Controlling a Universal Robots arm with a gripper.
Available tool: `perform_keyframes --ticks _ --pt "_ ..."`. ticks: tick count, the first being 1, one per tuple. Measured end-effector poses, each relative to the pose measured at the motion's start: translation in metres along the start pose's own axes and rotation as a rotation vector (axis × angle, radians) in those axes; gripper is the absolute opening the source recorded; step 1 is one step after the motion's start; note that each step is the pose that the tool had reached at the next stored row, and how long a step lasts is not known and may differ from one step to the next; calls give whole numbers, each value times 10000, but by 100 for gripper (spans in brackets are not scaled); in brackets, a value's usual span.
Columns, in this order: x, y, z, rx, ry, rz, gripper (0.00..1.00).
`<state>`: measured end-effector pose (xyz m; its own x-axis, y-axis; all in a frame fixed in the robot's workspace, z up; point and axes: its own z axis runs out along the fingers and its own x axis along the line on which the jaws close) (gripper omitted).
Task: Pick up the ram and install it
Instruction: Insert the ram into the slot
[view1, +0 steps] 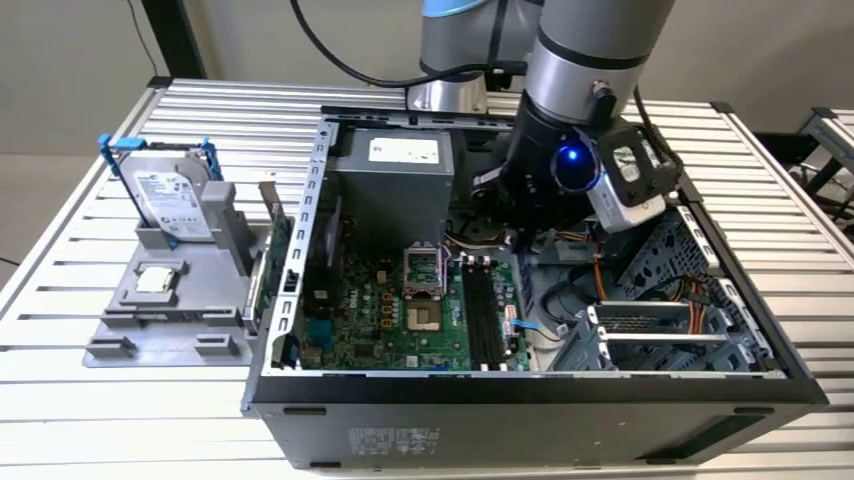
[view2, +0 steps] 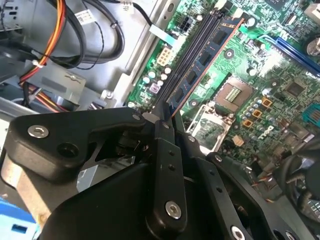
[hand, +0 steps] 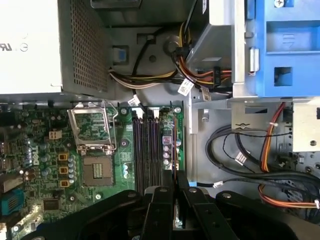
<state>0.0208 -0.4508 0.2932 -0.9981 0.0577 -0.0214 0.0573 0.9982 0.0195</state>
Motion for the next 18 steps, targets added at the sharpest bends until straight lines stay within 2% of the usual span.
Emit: perform_keyframes --ticks 7,14,18 --pt "96 -8 125 0 0 -9 0" --pt "102 -15 252 -1 1 -66 0" --pt "103 -21 325 -4 4 -224 0"
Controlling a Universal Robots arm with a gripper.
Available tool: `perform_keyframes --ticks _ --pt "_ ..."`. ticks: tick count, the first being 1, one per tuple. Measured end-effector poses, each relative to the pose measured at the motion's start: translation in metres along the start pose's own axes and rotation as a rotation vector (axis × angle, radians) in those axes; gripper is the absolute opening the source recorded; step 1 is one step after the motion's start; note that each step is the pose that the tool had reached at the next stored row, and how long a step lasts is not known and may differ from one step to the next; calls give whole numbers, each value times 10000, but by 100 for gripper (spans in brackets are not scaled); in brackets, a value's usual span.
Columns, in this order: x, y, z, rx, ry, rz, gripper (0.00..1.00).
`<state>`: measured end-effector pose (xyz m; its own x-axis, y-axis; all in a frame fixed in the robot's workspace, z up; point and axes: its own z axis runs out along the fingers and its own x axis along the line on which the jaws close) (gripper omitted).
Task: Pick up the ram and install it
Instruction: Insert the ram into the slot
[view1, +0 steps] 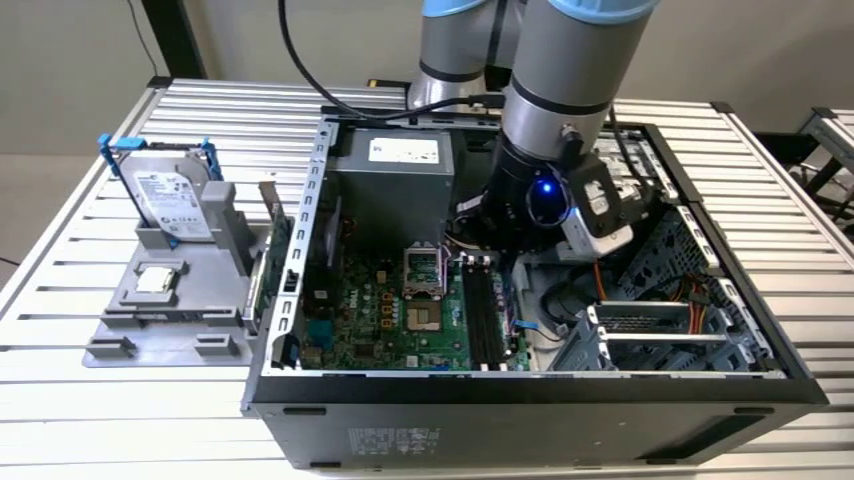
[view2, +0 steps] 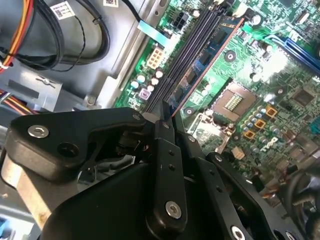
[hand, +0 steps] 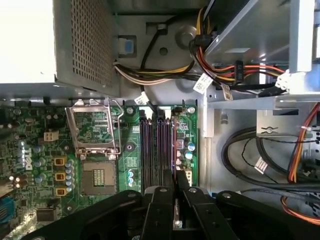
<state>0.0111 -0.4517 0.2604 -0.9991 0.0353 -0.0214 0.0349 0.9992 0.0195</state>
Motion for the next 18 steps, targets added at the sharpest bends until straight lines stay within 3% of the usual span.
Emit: perform_keyframes --ticks 14,18 --pt "-43 -58 255 0 0 -6 0" --pt "-45 -61 262 1 2 -11 0"
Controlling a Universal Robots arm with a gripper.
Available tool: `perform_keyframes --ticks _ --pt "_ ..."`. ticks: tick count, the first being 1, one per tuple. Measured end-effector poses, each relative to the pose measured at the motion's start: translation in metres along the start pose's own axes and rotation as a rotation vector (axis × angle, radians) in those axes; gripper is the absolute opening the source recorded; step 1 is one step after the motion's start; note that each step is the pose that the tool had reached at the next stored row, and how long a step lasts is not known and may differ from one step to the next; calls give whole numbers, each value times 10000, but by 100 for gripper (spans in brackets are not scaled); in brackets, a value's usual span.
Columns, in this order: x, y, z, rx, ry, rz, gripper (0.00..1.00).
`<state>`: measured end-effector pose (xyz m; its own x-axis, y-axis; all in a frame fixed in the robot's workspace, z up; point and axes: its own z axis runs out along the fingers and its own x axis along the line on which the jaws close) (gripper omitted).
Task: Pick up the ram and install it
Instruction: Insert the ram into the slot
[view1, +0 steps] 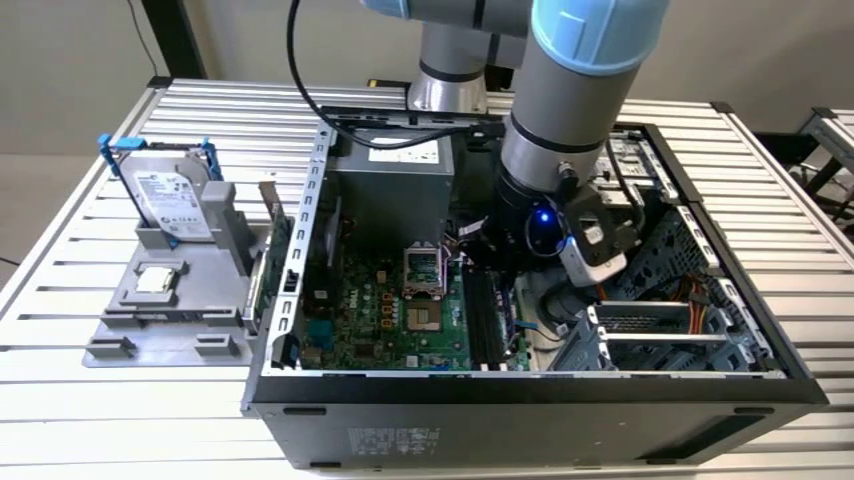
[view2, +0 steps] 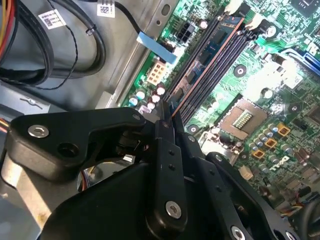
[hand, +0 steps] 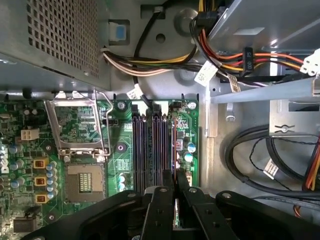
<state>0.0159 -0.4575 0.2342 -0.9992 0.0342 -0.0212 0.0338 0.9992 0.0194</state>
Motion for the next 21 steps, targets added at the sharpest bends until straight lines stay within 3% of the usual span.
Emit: perform_keyframes --ticks 8,21 --pt "2 -2 119 20 4 -159 0" --pt "24 -5 150 64 7 -345 0"
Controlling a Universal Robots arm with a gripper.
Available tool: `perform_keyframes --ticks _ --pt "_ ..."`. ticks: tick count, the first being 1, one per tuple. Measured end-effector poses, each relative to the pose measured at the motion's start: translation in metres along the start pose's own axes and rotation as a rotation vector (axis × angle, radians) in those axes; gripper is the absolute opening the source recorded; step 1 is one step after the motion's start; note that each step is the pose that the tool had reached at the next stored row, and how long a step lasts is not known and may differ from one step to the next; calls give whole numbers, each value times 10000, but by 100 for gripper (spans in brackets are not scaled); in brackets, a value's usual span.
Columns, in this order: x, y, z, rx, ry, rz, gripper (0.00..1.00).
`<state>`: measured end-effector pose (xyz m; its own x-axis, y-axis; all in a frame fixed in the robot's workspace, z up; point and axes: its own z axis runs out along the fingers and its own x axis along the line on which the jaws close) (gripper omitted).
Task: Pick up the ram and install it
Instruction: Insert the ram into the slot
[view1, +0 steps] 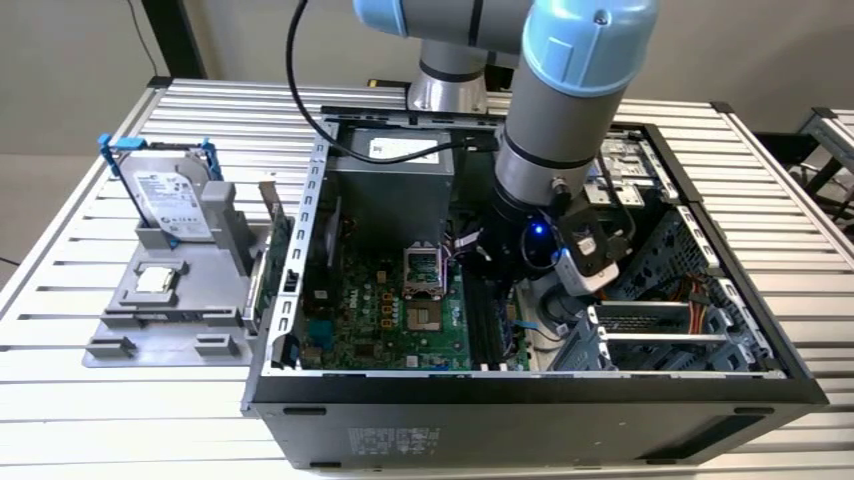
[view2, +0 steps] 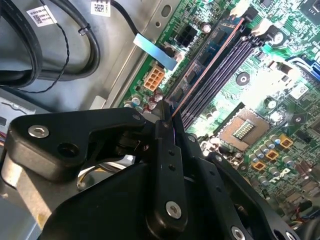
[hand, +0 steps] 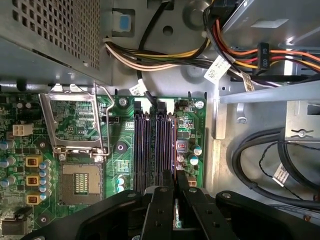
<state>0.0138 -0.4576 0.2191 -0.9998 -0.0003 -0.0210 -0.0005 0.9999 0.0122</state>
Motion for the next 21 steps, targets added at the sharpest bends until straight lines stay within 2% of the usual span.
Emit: perform_keyframes --ticks 14,21 --pt "10 1 37 44 8 -1 0" --pt "11 1 23 53 8 23 0"
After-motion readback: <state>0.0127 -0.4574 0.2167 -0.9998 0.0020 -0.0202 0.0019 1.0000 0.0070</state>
